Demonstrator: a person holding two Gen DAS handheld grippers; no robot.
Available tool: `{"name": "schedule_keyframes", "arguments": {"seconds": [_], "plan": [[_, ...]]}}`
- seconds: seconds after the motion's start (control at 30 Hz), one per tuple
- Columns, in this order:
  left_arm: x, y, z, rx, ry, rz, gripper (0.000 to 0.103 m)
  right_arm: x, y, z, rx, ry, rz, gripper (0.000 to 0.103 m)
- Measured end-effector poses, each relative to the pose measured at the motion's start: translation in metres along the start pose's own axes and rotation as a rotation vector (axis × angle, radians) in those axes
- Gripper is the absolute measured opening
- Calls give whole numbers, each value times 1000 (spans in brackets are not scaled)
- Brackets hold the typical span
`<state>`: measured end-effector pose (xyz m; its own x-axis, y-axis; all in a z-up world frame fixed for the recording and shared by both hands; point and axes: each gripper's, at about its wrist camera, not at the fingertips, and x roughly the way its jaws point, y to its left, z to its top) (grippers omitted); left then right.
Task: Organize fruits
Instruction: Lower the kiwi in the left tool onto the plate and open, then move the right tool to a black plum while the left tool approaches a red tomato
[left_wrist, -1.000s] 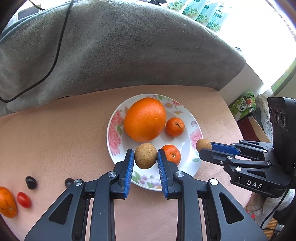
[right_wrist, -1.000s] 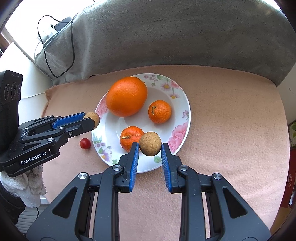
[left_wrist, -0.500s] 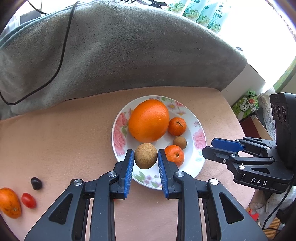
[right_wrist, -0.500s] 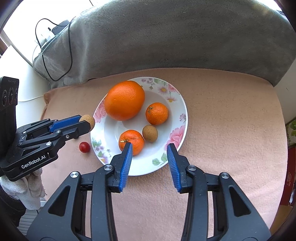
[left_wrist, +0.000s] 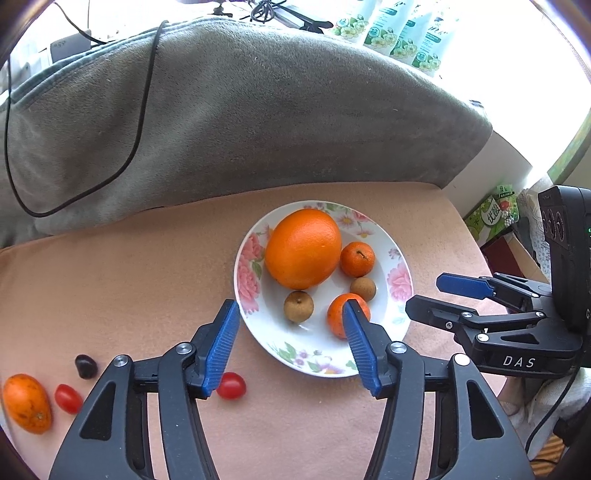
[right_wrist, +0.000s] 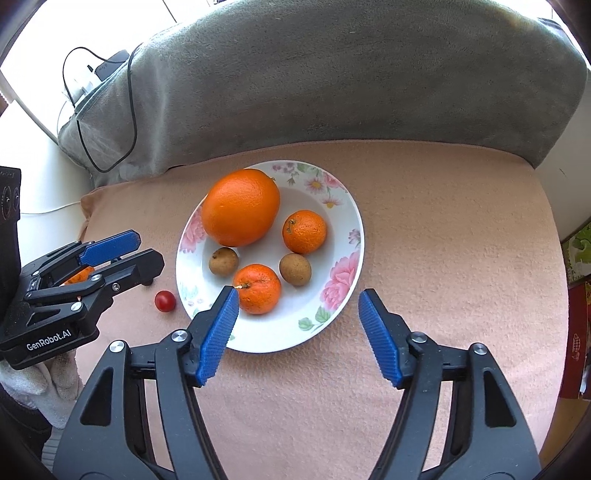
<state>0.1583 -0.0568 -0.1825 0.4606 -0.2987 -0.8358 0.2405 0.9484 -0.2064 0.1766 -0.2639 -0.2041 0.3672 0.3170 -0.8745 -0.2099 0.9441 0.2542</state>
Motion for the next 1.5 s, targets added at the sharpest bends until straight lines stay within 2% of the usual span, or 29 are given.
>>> {"name": "schedule_keyframes", "arguments": {"seconds": [0.07, 0.2, 0.23, 0.27, 0.33, 0.5, 0.57, 1.03, 1.5], "plan": [[-2, 2, -2, -11, -1, 16, 69, 1, -1, 0, 12, 4, 6, 70], [-4, 7, -4, -29, -3, 24, 69, 4, 0, 0, 20, 10, 4, 70], [-4, 8, -5, -31, -2, 25, 69, 4, 0, 0, 21, 12, 6, 72], [-5, 8, -6, -32, -2, 26, 69, 5, 1, -1, 24, 10, 12, 80], [-6, 9, -8, -33, -2, 28, 69, 3, 2, -2, 31, -11, 24, 87], [-11, 15, -12, -48, -4, 34, 69, 4, 7, -1, 43, -16, 58, 88], [-15, 19, -15, -61, -11, 39, 69, 5, 9, 0, 42, -14, 55, 93], [-43, 60, -42, -158, -40, 124, 69, 7, 37, 5, -28, -10, 40, 93], [-73, 105, -79, -296, -56, 194, 69, 15, 84, 14, -121, 1, 102, 93]]}}
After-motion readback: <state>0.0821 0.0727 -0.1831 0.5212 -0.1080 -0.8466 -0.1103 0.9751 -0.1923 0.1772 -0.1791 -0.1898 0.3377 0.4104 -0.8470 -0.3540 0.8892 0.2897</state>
